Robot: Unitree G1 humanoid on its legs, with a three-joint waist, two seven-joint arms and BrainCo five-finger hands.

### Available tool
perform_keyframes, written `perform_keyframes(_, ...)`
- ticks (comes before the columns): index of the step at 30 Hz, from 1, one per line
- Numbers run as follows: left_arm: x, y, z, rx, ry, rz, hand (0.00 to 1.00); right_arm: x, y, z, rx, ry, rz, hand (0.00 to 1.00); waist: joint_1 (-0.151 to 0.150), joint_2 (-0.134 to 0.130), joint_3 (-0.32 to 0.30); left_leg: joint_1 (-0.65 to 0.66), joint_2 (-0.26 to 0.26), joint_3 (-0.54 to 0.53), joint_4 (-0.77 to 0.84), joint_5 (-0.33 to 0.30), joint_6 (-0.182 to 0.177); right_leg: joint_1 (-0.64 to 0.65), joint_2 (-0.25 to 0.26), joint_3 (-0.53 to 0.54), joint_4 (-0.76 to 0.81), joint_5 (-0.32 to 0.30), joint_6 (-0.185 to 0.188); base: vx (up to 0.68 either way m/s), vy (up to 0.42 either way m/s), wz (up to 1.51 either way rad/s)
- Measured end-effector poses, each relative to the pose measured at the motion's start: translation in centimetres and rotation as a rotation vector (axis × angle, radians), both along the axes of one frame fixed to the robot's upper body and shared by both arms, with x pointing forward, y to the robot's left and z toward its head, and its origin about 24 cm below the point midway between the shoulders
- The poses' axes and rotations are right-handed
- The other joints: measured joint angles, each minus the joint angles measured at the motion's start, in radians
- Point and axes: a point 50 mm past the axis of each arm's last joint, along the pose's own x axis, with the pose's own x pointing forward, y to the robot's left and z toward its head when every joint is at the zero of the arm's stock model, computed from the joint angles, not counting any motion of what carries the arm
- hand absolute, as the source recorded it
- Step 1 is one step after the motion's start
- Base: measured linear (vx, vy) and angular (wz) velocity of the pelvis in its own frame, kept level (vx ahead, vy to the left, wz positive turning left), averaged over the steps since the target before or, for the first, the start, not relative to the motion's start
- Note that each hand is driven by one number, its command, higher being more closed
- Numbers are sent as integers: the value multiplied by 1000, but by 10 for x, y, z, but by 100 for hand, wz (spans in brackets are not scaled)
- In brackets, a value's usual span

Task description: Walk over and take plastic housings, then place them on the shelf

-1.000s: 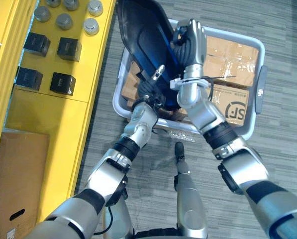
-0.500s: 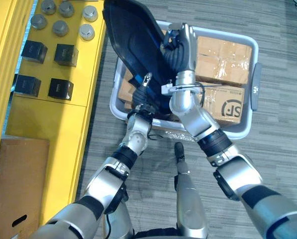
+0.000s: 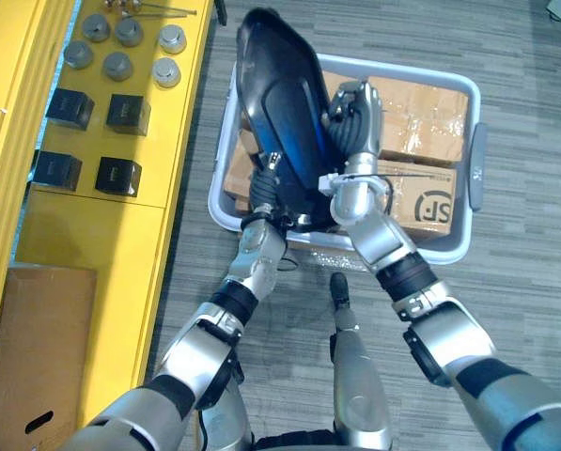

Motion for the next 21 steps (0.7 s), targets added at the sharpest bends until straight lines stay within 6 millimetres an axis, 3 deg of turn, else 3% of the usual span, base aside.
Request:
perform_keyframes(5,-1,-2,2,121,40,71,100,7,-11,-18,14,107,-55,0,2,0,0,-2,1,-1,-2,-1,-2,0,0,-3,-5,0,0,0,0,0)
perform_keyframes(21,2,-5,19,402,73,292,100,9,-25,-36,73,173,-94,0,2,1,0,-18,1,-2,6,-9,-4,-9,0,-7,-19,2,1,-7,10,0)
